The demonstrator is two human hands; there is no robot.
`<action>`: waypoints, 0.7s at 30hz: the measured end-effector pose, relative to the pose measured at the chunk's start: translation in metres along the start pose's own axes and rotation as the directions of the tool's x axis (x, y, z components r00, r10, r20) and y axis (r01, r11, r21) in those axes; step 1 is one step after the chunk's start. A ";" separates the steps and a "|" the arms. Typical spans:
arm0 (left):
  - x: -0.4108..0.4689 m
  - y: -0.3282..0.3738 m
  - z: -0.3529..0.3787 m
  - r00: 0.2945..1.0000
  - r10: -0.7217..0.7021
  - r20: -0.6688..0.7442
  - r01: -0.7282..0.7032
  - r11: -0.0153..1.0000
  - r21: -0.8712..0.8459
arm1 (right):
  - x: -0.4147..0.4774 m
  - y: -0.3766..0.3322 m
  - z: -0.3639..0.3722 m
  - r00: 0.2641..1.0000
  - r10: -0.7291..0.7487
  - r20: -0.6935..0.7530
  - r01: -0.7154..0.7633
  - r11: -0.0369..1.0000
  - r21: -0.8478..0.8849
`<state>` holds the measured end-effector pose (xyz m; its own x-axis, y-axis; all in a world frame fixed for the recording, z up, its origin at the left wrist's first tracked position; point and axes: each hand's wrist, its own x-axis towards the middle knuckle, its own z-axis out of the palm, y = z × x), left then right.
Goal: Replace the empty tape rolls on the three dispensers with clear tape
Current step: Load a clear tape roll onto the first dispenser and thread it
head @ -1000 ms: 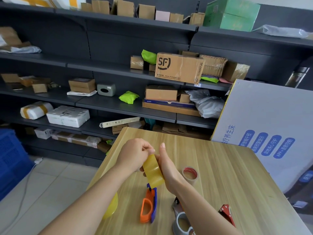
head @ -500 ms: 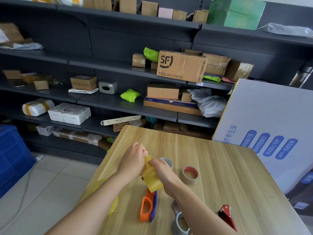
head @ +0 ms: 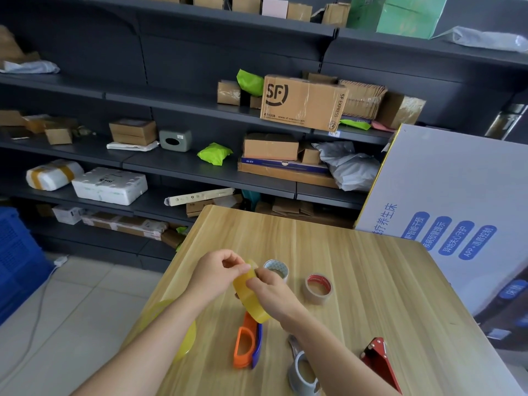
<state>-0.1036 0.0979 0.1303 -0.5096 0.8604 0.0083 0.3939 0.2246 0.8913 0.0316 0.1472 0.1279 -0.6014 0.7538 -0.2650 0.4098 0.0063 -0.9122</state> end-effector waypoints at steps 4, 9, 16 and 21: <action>0.003 0.001 0.005 0.995 0.104 -0.010 -0.101 0.984 0.147 | 0.008 0.007 0.001 1.000 -0.026 -0.015 0.026 0.998 -0.052; 0.009 -0.009 0.008 0.998 0.059 -0.008 -0.055 0.967 0.248 | 0.011 0.013 -0.001 0.999 -0.010 -0.031 0.004 0.987 -0.163; 0.017 -0.039 0.004 0.982 -0.186 0.023 0.184 0.980 0.071 | 0.009 0.024 -0.010 1.000 -0.029 0.008 0.030 0.956 -0.293; 0.022 -0.058 0.010 0.977 -0.211 0.035 0.204 0.968 0.148 | 0.009 0.039 -0.011 0.998 -0.023 -0.051 0.010 0.969 -0.246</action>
<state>-0.1295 0.1084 0.0741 -0.5543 0.8089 -0.1960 0.3904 0.4606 0.7971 0.0497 0.1620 0.0934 -0.5752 0.7858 -0.2275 0.5595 0.1750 -0.8101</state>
